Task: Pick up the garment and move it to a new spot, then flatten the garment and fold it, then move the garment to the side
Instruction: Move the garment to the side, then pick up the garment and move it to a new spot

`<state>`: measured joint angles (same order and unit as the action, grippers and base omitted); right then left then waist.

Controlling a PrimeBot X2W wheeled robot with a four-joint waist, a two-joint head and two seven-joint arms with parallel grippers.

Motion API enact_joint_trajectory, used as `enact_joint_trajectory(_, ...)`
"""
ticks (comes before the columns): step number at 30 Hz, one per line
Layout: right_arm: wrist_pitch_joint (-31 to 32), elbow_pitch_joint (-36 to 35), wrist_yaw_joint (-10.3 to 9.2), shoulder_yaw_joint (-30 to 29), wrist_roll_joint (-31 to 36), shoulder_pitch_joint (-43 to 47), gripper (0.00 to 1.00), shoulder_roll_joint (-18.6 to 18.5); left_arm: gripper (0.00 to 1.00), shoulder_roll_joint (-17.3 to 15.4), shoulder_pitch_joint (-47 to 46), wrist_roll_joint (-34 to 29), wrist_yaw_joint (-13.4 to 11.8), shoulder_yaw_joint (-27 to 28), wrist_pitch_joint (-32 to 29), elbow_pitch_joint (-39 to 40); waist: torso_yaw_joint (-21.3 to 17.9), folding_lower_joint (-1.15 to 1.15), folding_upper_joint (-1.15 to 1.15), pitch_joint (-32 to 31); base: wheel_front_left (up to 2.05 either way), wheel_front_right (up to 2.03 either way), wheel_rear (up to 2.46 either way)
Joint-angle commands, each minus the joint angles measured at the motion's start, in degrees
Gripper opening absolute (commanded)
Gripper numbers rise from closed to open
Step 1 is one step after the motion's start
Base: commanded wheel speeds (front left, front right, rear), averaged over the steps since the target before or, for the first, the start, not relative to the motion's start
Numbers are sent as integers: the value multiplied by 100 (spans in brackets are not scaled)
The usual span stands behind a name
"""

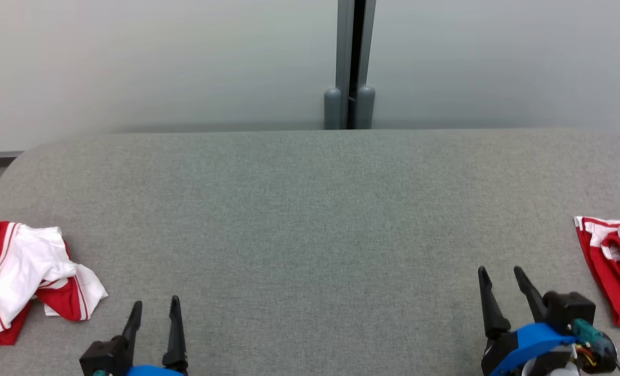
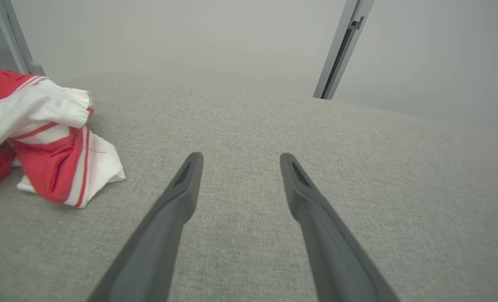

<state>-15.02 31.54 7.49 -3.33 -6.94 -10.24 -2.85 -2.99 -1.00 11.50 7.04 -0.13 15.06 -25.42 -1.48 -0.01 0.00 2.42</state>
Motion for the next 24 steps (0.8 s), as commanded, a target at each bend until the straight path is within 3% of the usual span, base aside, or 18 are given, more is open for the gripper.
enact_joint_trajectory(1, -19, -41, 0, 26, -26, 140, 100, -13, 100, 8, 79, 55, -5, -28, 16, 7, 7, 1, 0, -66, 0, 0, 0)
enact_joint_trajectory(16, -20, -101, 0, 230, -12, 373, 100, -14, 100, 9, 172, 202, -80, -250, 16, 40, 171, 1, 0, -176, 0, 0, 0)
enact_joint_trajectory(24, -21, -102, 0, 317, 8, 269, 100, -13, 100, 6, -4, 303, -168, -204, 16, -19, 957, 1, 0, 10, 0, 0, 0)
